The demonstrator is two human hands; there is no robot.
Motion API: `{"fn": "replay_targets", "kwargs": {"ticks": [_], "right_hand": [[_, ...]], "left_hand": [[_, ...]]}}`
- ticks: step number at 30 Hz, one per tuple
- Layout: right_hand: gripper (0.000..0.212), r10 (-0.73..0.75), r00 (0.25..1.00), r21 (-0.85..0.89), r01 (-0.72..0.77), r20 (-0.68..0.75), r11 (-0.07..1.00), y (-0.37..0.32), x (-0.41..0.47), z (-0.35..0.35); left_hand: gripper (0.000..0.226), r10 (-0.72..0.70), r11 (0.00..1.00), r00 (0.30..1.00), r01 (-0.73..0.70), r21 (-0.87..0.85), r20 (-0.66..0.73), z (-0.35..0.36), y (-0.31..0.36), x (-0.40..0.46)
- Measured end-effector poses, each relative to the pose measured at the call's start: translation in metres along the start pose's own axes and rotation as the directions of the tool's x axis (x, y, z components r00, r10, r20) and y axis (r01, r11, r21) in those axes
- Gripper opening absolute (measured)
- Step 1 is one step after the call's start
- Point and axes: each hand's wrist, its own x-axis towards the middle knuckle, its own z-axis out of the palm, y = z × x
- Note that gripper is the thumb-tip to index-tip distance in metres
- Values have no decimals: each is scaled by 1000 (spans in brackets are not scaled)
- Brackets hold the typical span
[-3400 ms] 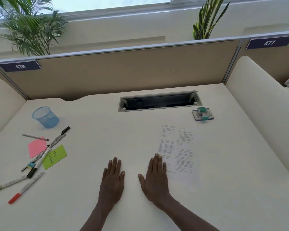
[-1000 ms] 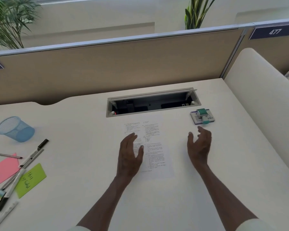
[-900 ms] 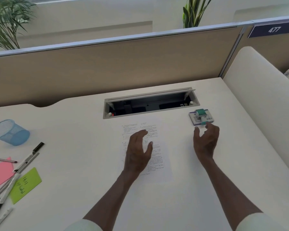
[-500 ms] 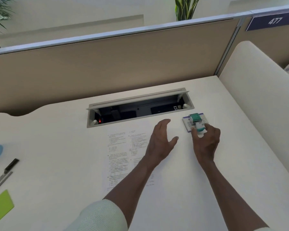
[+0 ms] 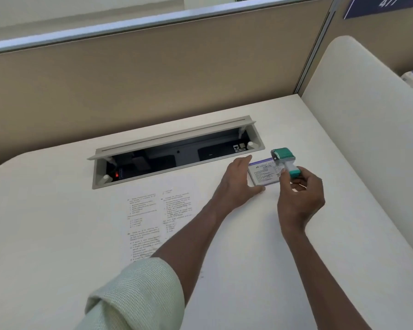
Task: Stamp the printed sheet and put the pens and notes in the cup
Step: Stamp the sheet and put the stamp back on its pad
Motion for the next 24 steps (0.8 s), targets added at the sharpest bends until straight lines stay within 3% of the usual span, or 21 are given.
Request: {"fn": "replay_targets", "kwargs": {"ticks": [8,13,19,24], "right_hand": [[30,-22,999,79,26,-50,997,-16,16,-14],[28,50,996,112,-43,-67,993,-19,22,-22],[26,-50,989,-25,54,139,998,-21,23,-15],[32,-153,931,-182,222,332,958,-23,25,1]], "left_hand": [[75,-5,999,1000,6,-44,25,-15,0,9],[46,-46,985,995,60,-162,89,-32,7,17],[35,-73,953,994,93,-288,80,-37,9,24],[35,-100,929,994,108,-355,41,-34,10,28]]}}
